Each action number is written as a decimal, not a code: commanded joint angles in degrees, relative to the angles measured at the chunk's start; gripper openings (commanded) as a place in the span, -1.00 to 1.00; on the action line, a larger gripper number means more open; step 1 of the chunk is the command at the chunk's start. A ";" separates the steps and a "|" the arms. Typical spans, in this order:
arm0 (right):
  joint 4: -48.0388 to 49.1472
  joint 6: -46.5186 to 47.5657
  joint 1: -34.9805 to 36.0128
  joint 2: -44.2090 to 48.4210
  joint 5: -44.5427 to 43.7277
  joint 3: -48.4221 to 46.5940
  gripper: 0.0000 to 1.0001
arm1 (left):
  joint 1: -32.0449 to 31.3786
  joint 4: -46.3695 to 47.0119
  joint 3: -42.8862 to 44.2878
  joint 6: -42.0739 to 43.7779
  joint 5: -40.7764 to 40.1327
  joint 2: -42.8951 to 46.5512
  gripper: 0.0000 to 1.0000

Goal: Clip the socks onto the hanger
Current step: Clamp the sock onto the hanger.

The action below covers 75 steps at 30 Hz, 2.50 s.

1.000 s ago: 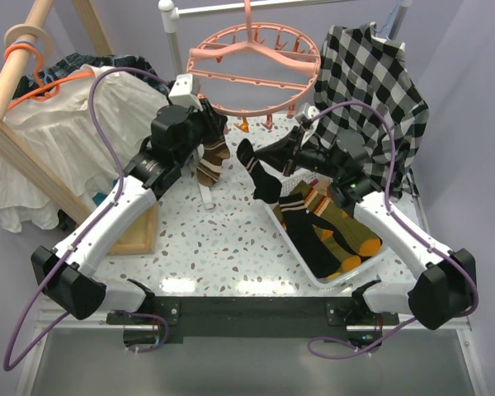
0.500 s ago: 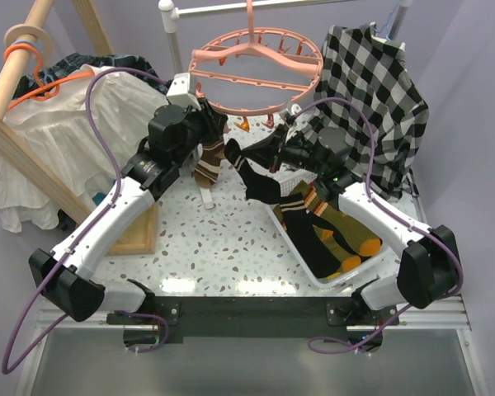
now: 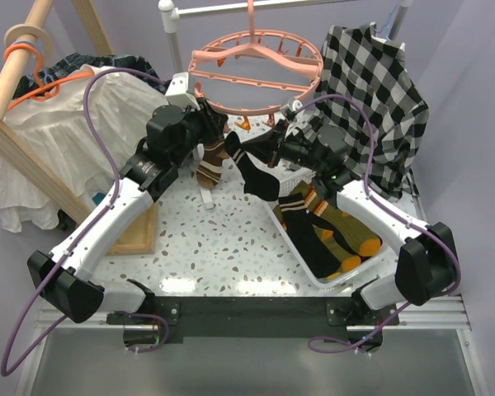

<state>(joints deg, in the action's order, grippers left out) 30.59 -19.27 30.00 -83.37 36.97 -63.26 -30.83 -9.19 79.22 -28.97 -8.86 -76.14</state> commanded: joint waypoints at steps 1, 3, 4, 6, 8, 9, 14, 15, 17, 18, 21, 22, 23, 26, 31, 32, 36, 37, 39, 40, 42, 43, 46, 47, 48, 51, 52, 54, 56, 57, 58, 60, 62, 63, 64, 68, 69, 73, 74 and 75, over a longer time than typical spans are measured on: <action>3.60 0.19 0.32 -0.91 -1.55 -3.36 -1.00 | -0.20 1.11 1.46 -0.91 0.69 1.70 -1.00; 3.60 0.19 0.24 -1.00 -1.81 -3.53 -1.00 | -0.11 1.10 1.38 -0.91 0.78 1.70 -1.00; 3.60 0.19 0.32 -1.00 -1.90 -3.62 -1.00 | -0.20 1.10 1.46 -0.91 0.86 1.70 -1.00; 3.60 0.19 0.24 -1.09 -2.25 -3.62 -1.00 | -0.20 1.11 1.46 -1.00 0.95 1.78 -1.00; 3.60 0.20 0.24 -1.09 -2.52 -3.53 -1.00 | -0.20 1.11 1.46 -0.91 1.04 1.78 -1.00; 3.60 0.37 0.24 -1.09 -2.69 -3.53 -1.00 | -0.11 1.28 1.46 -1.00 1.13 1.78 -1.00; 2.99 0.55 0.32 -1.27 -2.43 -3.53 -1.00 | -0.20 1.37 1.73 -1.09 1.04 1.96 -1.00; 2.99 0.46 0.24 -1.27 -2.43 -3.36 -1.00 | -0.20 1.54 1.73 -1.09 1.04 2.05 -1.00; 3.07 0.46 0.24 -1.27 -2.43 -3.27 -1.00 | -0.20 1.63 1.73 -1.09 0.95 2.31 -1.00; 2.99 0.37 0.24 -1.27 -2.43 -3.09 -1.00 | -0.11 1.89 1.73 -1.09 0.87 2.40 -1.00; 2.90 0.46 0.32 -1.18 -2.60 -2.92 -1.00 | -0.20 2.25 1.73 -1.18 0.51 2.75 -1.00; 2.90 0.63 0.32 -1.18 -2.52 -2.83 -1.00 | -0.11 2.33 1.73 -1.09 0.60 2.75 -1.00; 2.98 0.55 0.32 -1.26 -2.60 -2.74 -1.00 | -0.20 2.34 1.73 -1.17 0.69 2.84 -1.00; 2.98 0.55 0.24 -1.27 -2.69 -2.83 -1.00 | -0.11 2.42 1.81 -1.35 0.95 2.84 -1.00; 3.07 0.55 0.24 -1.44 -2.69 -3.36 -1.00 | -0.20 1.90 1.55 -1.09 1.13 2.49 -1.00; 3.16 0.46 0.32 -1.62 -2.69 -3.53 -1.00 | -0.20 1.72 1.38 -0.91 1.13 2.40 -1.00; 3.34 0.19 0.24 -1.79 -2.78 -3.97 -1.00 | -0.20 1.20 0.76 -0.74 1.13 2.05 -1.00; 3.42 0.19 0.24 -1.79 -2.78 -3.97 -1.00 | -0.20 1.19 0.67 -0.74 1.13 1.96 -1.00; 3.34 0.28 0.32 -1.79 -2.87 -4.15 -1.00 | -0.20 0.93 0.41 -0.39 0.95 1.87 -1.00; 3.34 0.37 0.24 -1.88 -2.87 -4.15 -1.00 | -0.20 0.93 0.32 -0.21 0.60 1.87 -1.00; 3.34 0.37 0.32 -1.79 -2.87 -4.24 -1.00 | -0.20 0.49 0.14 0.40 0.25 1.78 -1.00; 3.25 0.28 0.24 -1.88 -2.87 -4.32 -1.00 | -0.11 0.40 0.14 0.58 -0.01 1.70 -1.00; 3.42 0.28 0.32 -1.97 -2.96 -4.32 -1.00 | -0.11 0.14 0.06 1.02 -0.10 1.52 -1.00; 3.42 0.28 0.24 -1.97 -3.04 -4.41 -1.00 | -0.11 -0.12 0.06 1.02 -0.10 1.35 -1.00; 3.42 0.28 0.32 -1.97 -3.05 -4.41 -1.00 | -0.20 -0.21 0.06 1.20 -0.01 1.34 -1.00; 3.51 0.28 0.24 -2.06 -3.22 -4.67 -1.00 | -0.20 -0.30 0.06 1.20 0.25 1.26 -1.00; 3.51 0.28 0.24 -2.06 -3.31 -4.76 -1.00 | -0.20 -0.30 0.06 1.20 0.34 1.26 -1.00; 3.60 0.20 0.24 -2.14 -3.40 -4.94 -1.00 | -0.11 -0.13 0.06 1.20 0.42 1.26 -1.00; 3.78 -0.07 0.32 -2.41 -3.48 -5.11 -1.00 | -0.20 -0.21 0.06 1.11 0.43 1.26 -1.00; 3.86 -0.24 0.32 -2.41 -3.40 -5.11 -1.00 | -0.20 -0.13 0.06 1.11 0.43 1.26 -1.00; 4.21 -0.33 0.32 -2.49 -3.40 -5.20 -1.00 | -0.11 -0.13 0.06 1.11 0.43 1.34 -1.00; 4.30 -0.60 0.32 -2.67 -3.57 -5.38 -1.00 | -0.20 0.05 -0.12 0.94 0.51 1.17 -1.00; 4.30 -0.51 0.24 -2.67 -3.75 -5.64 -1.00 | -0.20 0.14 -0.12 0.67 0.69 1.17 -1.00; 4.30 -0.68 0.32 -2.76 -3.66 -5.64 -1.00 | -0.20 0.31 -0.12 0.50 0.86 1.17 -1.00; 4.39 -0.68 0.24 -2.85 -3.66 -5.73 -1.00 | -0.11 0.31 -0.12 0.41 0.95 1.17 -1.00; 5.00 -1.47 0.24 -3.20 -3.92 -5.91 -1.00 | -0.20 1.37 -0.29 -0.56 1.57 1.17 -1.00; 5.27 -1.65 0.32 -3.29 -4.01 -5.82 -1.00 | -0.11 1.54 -0.38 -0.65 1.92 1.17 -1.00; 5.97 -2.27 0.32 -3.37 -4.27 -6.17 -1.00 | -0.11 1.81 -0.65 -1.00 1.92 1.17 -1.00; 6.15 -2.27 0.24 -3.37 -4.45 -6.17 -1.00 | -0.20 1.81 -0.82 -1.09 1.83 1.17 -1.00; 6.15 -2.35 0.24 -3.37 -4.45 -6.17 -1.00 | -0.20 1.72 -0.82 -1.00 1.83 1.17 -1.00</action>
<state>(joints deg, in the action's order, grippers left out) 32.29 -20.80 30.00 -86.85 33.89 -66.63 -30.83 -10.33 78.85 -29.06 -7.64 -75.13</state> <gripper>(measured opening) 0.007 0.329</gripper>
